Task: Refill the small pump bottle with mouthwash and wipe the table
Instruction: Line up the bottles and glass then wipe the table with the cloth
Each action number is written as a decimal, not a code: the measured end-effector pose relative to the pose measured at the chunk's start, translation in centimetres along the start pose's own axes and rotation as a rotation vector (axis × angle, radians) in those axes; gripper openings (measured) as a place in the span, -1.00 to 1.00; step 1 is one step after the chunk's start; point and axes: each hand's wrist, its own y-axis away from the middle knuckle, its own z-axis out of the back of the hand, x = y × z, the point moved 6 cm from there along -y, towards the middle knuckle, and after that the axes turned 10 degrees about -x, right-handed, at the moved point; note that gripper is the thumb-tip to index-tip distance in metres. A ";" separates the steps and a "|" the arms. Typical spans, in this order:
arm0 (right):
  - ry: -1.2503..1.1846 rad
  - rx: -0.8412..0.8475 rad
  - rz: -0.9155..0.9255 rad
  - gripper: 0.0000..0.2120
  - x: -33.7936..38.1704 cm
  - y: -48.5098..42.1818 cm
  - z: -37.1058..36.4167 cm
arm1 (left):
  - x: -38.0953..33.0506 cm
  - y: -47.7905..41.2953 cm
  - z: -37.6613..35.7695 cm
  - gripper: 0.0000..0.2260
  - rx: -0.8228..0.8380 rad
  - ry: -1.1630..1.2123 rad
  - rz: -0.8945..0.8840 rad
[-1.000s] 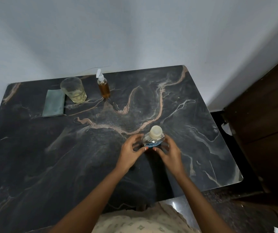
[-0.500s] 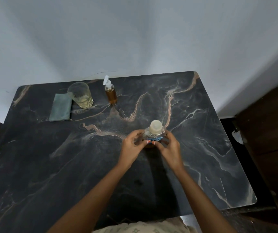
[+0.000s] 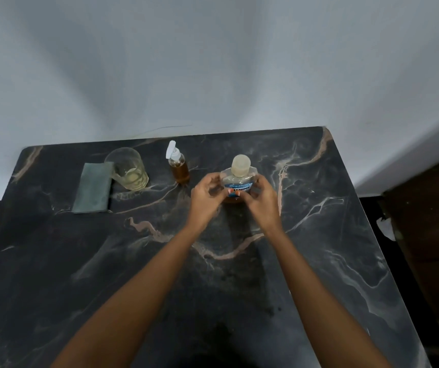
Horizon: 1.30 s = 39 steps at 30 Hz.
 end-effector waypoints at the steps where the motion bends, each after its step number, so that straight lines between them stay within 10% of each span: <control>1: 0.014 -0.003 0.003 -0.58 0.1 -0.8 -0.2 | 0.1 -0.8 -0.2 -0.70 -0.002 -0.003 0.002; 39: 0.283 -0.067 0.026 -0.53 -0.9 0.7 -2.5 | 2.6 -1.4 1.6 -0.64 -0.016 -0.117 0.062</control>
